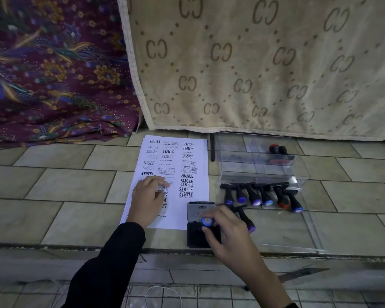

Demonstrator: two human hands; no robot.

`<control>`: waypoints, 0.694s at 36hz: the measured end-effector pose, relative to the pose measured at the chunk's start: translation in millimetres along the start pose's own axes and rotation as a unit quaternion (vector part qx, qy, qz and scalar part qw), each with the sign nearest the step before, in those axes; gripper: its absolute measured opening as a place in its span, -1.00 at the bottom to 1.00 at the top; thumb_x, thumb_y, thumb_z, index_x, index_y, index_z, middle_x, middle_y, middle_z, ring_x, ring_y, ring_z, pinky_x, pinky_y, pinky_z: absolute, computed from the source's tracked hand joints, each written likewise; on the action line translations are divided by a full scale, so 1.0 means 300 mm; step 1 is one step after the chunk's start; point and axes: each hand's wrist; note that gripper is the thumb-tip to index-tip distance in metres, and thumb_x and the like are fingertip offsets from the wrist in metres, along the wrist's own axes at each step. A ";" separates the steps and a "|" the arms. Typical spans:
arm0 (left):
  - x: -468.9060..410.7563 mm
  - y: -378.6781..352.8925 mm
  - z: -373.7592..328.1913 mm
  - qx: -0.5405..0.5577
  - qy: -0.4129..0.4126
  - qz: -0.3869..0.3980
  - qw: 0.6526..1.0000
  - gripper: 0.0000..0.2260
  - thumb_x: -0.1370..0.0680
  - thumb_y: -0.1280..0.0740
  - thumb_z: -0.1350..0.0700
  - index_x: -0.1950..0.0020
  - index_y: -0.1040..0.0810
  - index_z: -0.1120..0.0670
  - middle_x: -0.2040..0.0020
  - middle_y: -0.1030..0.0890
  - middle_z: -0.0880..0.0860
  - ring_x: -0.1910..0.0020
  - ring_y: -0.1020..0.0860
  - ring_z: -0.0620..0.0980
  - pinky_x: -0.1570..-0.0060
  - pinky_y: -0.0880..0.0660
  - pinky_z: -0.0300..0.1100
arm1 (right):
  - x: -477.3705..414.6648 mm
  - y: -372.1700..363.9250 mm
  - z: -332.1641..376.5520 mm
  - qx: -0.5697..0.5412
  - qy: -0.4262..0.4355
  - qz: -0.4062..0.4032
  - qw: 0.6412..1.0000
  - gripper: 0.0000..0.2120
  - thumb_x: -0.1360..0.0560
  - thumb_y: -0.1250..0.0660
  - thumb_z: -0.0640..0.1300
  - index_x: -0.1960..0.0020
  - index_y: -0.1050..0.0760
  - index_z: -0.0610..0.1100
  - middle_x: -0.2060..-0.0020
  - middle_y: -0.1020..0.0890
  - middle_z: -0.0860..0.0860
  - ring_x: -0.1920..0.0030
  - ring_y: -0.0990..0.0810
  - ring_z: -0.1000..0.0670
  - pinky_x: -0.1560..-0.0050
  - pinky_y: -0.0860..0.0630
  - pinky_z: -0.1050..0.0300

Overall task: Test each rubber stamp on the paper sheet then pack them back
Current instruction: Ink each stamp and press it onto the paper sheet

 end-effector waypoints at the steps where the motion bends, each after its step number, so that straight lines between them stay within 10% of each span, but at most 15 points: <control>1: -0.001 0.002 0.003 0.002 0.000 0.007 1.000 -0.72 -0.50 -0.27 0.32 -0.01 -0.57 -0.06 -0.13 -0.48 -0.16 -0.18 -0.43 -0.04 -0.26 -0.23 -0.18 | 0.005 -0.003 0.000 0.006 0.004 0.003 1.000 -0.82 -0.47 -0.35 -0.24 -0.07 -0.53 -0.11 0.03 -0.52 0.10 -0.01 -0.52 0.21 -0.04 -0.47 0.31; 7: -0.005 0.007 0.011 0.021 0.024 0.044 0.999 -0.73 -0.44 -0.38 0.22 0.00 -0.55 -0.14 -0.14 -0.43 -0.20 -0.24 -0.38 -0.08 -0.20 -0.06 -0.44 | 0.011 -0.016 0.006 0.032 0.014 0.009 0.999 -0.81 -0.49 -0.34 -0.22 -0.10 -0.52 -0.10 -0.01 -0.51 0.06 -0.06 -0.52 0.14 -0.09 -0.45 0.28; 25: 0.010 0.024 0.023 -0.079 -0.042 0.075 0.993 -0.74 -0.51 -0.35 0.09 -0.19 -0.50 -0.02 -0.29 -0.39 -0.11 -0.34 -0.34 -0.09 -0.47 0.00 -0.17 | 0.010 -0.047 0.003 0.044 0.009 -0.029 0.999 -0.87 -0.48 -0.39 -0.20 -0.03 -0.55 -0.13 0.10 -0.53 0.06 0.08 -0.53 0.12 0.06 -0.50 0.23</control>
Point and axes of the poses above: each hand's wrist, its own x-axis away from the middle knuckle, its own y-axis out of the back of the hand, z = x × y
